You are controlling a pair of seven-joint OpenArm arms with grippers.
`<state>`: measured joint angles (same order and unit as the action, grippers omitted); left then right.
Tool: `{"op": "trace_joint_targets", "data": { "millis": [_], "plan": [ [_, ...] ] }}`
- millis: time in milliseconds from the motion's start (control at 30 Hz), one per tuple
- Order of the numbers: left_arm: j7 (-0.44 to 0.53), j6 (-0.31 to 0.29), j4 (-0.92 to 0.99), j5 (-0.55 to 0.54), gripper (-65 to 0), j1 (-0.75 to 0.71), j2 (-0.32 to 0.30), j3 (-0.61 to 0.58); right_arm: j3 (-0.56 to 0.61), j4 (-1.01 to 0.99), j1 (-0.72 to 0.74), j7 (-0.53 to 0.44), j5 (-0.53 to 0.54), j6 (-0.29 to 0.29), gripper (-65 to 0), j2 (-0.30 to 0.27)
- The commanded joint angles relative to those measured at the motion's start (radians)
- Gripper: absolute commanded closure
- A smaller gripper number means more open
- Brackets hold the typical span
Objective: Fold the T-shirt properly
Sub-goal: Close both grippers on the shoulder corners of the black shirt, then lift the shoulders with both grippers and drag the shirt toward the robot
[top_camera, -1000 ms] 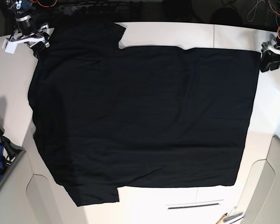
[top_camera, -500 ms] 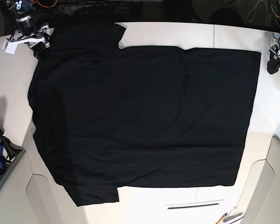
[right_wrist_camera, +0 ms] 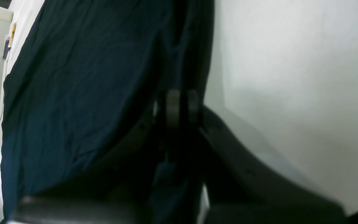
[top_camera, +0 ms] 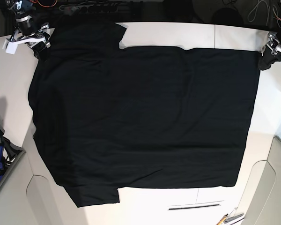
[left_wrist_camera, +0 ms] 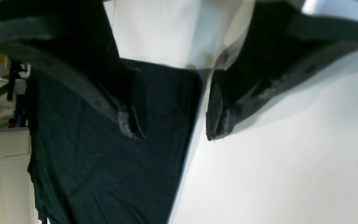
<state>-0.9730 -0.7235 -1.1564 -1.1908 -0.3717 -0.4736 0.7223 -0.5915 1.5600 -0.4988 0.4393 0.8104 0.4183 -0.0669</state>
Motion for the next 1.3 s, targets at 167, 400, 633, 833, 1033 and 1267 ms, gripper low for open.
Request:
{"op": "trace_joint_targets", "data": {
  "millis": [167, 400, 633, 833, 1033, 1267],
  "plan": [
    [-0.154, 0.025, 0.004, 0.056, -34.8, -0.033, -0.016, -0.047, -0.004, 0.014, 0.002, -0.016, 0.009, 0.008, 0.0, -0.01],
    [-0.148, 0.025, 0.003, 0.029, -28.8, -0.032, -0.023, -0.137, -0.004, 0.014, 0.009, -0.016, 0.009, 0.008, 0.0, -0.01],
    [-0.1, 0.025, 0.003, 0.02, -14.5, -0.03, -0.026, -0.137, -0.004, 0.014, 0.009, -0.016, 0.009, 0.008, 0.0, -0.01],
    [-0.078, 0.025, 0.003, 0.02, 0.0, -0.03, -0.026, -0.135, -0.004, 0.014, 0.009, -0.016, 0.009, 0.008, 0.0, -0.01],
    [-0.077, 0.025, -0.016, 0.02, 0.0, -0.031, -0.026, -0.069, -0.004, 0.017, 0.008, -0.007, 0.009, 0.008, 0.0, -0.011],
    [-0.135, 0.025, -0.068, 0.0, 0.0, -0.039, -0.026, 0.067, -0.006, 0.042, -0.018, 0.037, 0.009, 0.009, 0.0, -0.011]
  ]
}}
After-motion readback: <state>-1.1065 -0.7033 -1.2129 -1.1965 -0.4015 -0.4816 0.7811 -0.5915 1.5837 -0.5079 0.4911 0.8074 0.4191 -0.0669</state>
